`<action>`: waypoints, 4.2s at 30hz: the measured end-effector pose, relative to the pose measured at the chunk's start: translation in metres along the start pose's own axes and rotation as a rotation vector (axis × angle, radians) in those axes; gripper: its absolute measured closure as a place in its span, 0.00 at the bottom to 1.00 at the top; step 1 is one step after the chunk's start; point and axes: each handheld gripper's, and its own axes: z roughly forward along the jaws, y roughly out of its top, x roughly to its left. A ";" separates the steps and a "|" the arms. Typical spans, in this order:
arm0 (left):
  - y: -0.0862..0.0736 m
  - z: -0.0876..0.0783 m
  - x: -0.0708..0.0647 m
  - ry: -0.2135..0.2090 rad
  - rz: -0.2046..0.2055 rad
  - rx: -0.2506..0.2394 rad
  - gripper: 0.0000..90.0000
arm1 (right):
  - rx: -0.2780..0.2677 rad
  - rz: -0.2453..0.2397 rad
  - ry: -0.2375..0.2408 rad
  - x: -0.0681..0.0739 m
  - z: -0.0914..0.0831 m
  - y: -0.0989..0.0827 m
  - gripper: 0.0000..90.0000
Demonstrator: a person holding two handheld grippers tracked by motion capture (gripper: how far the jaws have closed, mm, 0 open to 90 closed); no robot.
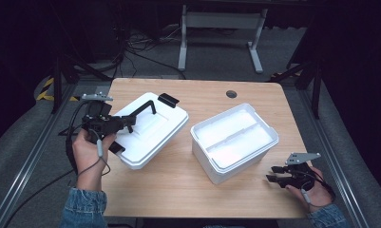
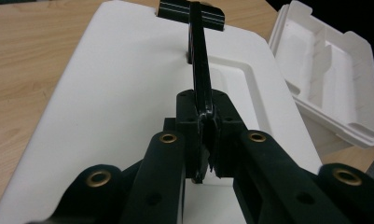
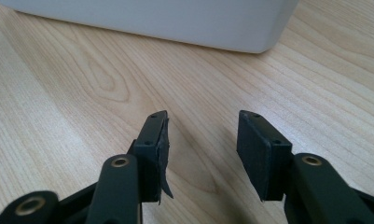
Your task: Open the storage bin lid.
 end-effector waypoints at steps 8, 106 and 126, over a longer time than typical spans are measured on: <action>-0.022 0.006 0.019 0.023 -0.019 0.018 0.94 | 0.001 -0.003 -0.001 0.000 0.001 0.000 0.61; -0.063 0.035 -0.026 0.078 0.073 0.111 0.39 | -0.010 -0.022 0.003 0.000 0.000 0.004 0.60; -0.080 0.094 -0.087 0.025 0.280 0.258 0.38 | -0.014 -0.016 -0.003 -0.002 -0.003 0.001 0.59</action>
